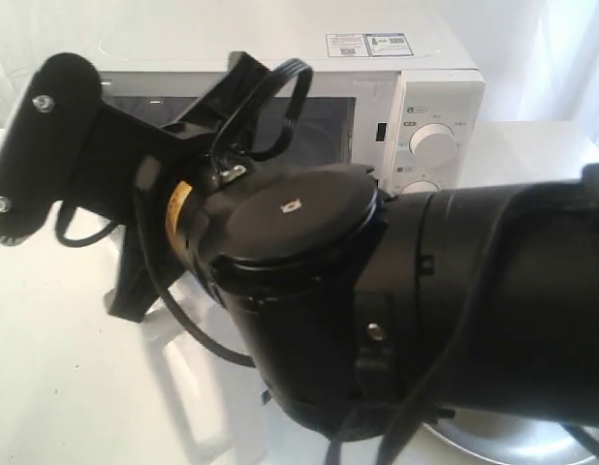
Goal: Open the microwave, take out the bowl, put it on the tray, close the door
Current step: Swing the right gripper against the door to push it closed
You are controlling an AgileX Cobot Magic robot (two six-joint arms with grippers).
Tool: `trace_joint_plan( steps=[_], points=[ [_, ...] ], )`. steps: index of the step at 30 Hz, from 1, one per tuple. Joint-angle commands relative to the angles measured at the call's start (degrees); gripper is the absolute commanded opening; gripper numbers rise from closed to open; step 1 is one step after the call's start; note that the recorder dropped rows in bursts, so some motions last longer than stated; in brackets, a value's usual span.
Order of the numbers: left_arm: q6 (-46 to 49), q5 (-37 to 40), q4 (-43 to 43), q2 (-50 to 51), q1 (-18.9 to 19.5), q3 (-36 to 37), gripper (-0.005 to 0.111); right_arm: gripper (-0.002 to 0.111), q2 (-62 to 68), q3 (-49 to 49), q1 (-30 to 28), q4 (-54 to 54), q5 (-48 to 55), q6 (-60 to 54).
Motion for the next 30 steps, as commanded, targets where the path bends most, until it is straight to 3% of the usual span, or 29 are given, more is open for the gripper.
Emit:
trace_joint_plan(
  steps=[1,3,8,11,13,16,18,21,24,30],
  points=[
    [-0.33,-0.07,-0.21,-0.12,-0.05,0.19,0.0,0.0,-2.74,-0.19,0.36,2.33,-3.12,-2.51],
    [-0.33,-0.07,-0.21,-0.12,-0.05,0.19,0.0,0.0,-5.88,-0.19,0.97,3.75,-14.57,-2.51],
    [-0.33,-0.07,-0.21,-0.12,-0.05,0.19,0.0,0.0,-9.42,5.94,1.07,8.77,-19.42,-6.57],
    [-0.33,-0.07,-0.21,-0.12,-0.05,0.19,0.0,0.0,-7.28,9.74,-0.8,9.84,-4.0,-6.32],
    [-0.33,-0.07,-0.21,-0.12,-0.05,0.19,0.0,0.0,-3.36,10.9,-5.61,4.48,3.72,-5.06],
    [-0.33,-0.07,-0.21,-0.12,-0.05,0.19,0.0,0.0,1.81,10.29,-17.05,-15.43,5.53,12.19],
    [-0.33,-0.07,-0.21,-0.12,-0.05,0.19,0.0,0.0,2.22,9.53,-20.46,-13.69,2.15,13.51],
    [-0.33,-0.07,-0.21,-0.12,-0.05,0.19,0.0,0.0,0.03,10.32,-18.26,-13.81,-4.25,13.28],
    [-0.33,-0.07,-0.21,-0.12,-0.05,0.19,0.0,0.0,-2.38,10.21,-15.66,-15.53,-4.28,15.43],
    [-0.33,-0.07,-0.21,-0.12,-0.05,0.19,0.0,0.0,-3.88,10.21,-17.94,-15.53,-8.58,16.8]
  ],
)
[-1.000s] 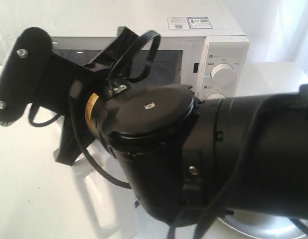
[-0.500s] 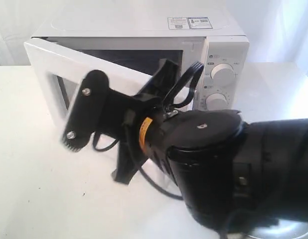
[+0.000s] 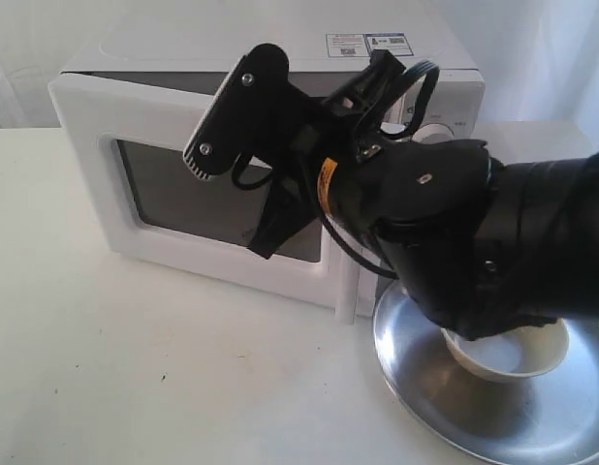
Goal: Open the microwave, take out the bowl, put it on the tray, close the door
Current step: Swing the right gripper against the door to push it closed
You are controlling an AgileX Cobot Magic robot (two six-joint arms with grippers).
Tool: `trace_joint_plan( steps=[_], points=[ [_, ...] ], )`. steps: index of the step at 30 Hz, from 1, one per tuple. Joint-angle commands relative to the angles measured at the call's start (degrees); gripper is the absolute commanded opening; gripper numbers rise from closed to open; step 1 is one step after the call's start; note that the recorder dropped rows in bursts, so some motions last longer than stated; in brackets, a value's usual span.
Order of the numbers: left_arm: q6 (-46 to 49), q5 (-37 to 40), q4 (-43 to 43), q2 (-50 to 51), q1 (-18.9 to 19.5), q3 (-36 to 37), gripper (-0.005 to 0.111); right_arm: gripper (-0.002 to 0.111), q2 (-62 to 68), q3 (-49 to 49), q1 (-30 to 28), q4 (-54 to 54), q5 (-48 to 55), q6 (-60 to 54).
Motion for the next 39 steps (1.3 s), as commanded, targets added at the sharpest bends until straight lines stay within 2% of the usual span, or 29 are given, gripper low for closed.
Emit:
trace_joint_plan(
  steps=[1,8,14,22,29,34,39],
  points=[
    [-0.33,-0.07,-0.21,-0.12,-0.05,0.19,0.0,0.0,-0.08,0.08,-2.83,-0.5,-3.38,1.1],
    [-0.33,-0.07,-0.21,-0.12,-0.05,0.19,0.0,0.0,3.95,-1.57,-8.95,-0.5,-5.81,1.1],
    [-0.33,-0.07,-0.21,-0.12,-0.05,0.19,0.0,0.0,8.6,-6.72,-12.49,-0.5,-6.22,-1.8],
    [-0.33,-0.07,-0.21,-0.12,-0.05,0.19,0.0,0.0,13.19,-12.38,-13.14,-0.5,-5.81,-2.21],
    [-0.33,-0.07,-0.21,-0.12,-0.05,0.19,0.0,0.0,13.74,-12.69,-14.14,-0.5,-2.49,-2.75],
    [-0.33,-0.07,-0.21,-0.12,-0.05,0.19,0.0,0.0,5.55,-9.24,-10.19,2.85,-9.79,-2.65],
    [-0.33,-0.07,-0.21,-0.12,-0.05,0.19,0.0,0.0,-10.44,-1.24,-1.44,8.56,-15.79,1.35]
  ],
)
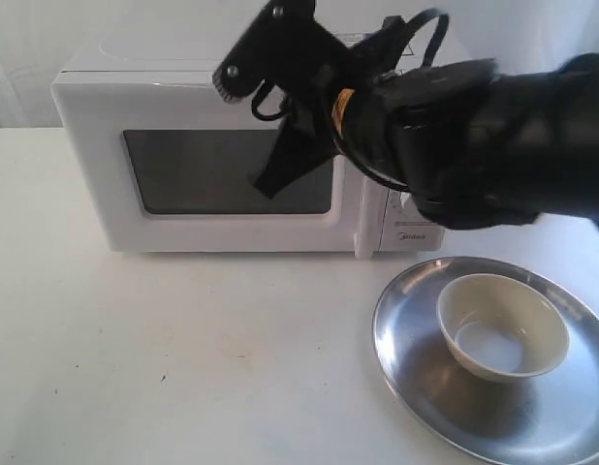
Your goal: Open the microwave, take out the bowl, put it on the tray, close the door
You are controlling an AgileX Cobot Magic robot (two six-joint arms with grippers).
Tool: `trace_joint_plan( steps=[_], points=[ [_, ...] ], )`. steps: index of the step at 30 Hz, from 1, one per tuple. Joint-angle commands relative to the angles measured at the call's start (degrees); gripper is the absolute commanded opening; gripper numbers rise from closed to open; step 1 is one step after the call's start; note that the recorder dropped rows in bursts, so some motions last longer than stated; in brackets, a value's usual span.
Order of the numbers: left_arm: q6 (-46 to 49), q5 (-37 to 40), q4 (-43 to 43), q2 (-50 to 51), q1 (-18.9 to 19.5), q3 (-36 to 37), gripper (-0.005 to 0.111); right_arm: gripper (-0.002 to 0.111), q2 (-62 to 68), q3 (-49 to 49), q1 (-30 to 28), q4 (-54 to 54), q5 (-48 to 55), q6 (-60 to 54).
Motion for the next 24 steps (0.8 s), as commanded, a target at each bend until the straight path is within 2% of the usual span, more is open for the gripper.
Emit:
trace_joint_plan(
  steps=[1,5,8,16,24],
  points=[
    [-0.33,-0.07,-0.21,-0.12,-0.05,0.19,0.0,0.0,-15.61,7.92,8.88,4.86,-4.25,3.06],
    [-0.33,-0.07,-0.21,-0.12,-0.05,0.19,0.0,0.0,-29.2,15.11,16.32,11.38,-5.08,3.06],
    [-0.33,-0.07,-0.21,-0.12,-0.05,0.19,0.0,0.0,-39.19,20.47,19.16,15.14,-8.59,3.16],
    [-0.33,-0.07,-0.21,-0.12,-0.05,0.19,0.0,0.0,-57.66,29.55,19.87,20.41,-13.17,8.15],
    [-0.33,-0.07,-0.21,-0.12,-0.05,0.19,0.0,0.0,-64.98,32.83,19.87,21.29,-13.05,11.65]
  ],
)
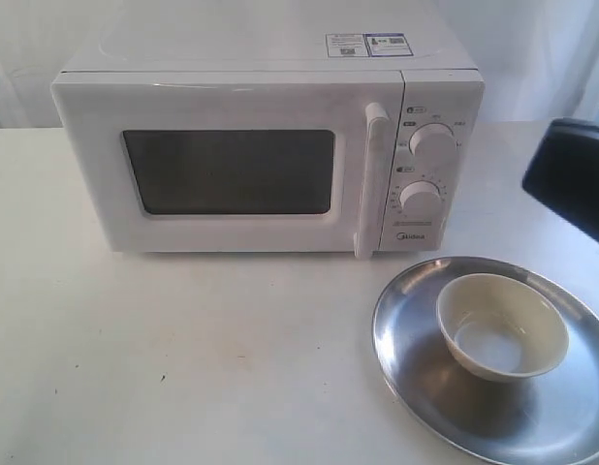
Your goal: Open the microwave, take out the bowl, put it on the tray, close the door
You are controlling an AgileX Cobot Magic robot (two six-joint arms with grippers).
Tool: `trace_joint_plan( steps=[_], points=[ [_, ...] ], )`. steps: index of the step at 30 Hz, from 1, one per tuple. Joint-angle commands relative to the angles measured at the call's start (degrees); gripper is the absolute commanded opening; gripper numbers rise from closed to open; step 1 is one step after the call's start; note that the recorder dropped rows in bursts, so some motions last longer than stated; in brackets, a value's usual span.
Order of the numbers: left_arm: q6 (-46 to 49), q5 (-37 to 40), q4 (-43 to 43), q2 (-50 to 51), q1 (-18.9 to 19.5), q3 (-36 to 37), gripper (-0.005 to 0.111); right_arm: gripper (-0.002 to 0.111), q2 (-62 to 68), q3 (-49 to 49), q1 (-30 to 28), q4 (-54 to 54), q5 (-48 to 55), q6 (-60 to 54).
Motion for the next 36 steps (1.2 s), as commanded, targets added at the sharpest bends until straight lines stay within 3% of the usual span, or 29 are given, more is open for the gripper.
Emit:
trace_joint_plan(
  steps=[1,4,11,14,20,29,36],
  points=[
    [-0.33,-0.07,-0.21,-0.12,-0.05,0.19,0.0,0.0,-2.57,0.89,0.08,0.11,-0.33,0.9],
    [-0.33,-0.07,-0.21,-0.12,-0.05,0.19,0.0,0.0,-3.7,0.89,0.08,-0.32,2.12,-0.71],
    [-0.33,-0.07,-0.21,-0.12,-0.05,0.19,0.0,0.0,-3.72,6.8,0.08,1.05,28.71,0.38],
    [-0.33,-0.07,-0.21,-0.12,-0.05,0.19,0.0,0.0,-5.27,10.83,-1.28,-0.78,31.91,2.86],
    [-0.33,-0.07,-0.21,-0.12,-0.05,0.19,0.0,0.0,-15.88,19.13,-15.91,-14.85,16.81,12.79],
    [-0.33,-0.07,-0.21,-0.12,-0.05,0.19,0.0,0.0,-24.45,26.82,-44.39,-16.51,1.2,8.52],
    [-0.33,-0.07,-0.21,-0.12,-0.05,0.19,0.0,0.0,-24.45,30.59,-58.65,-16.26,-3.22,11.59]
  ],
)
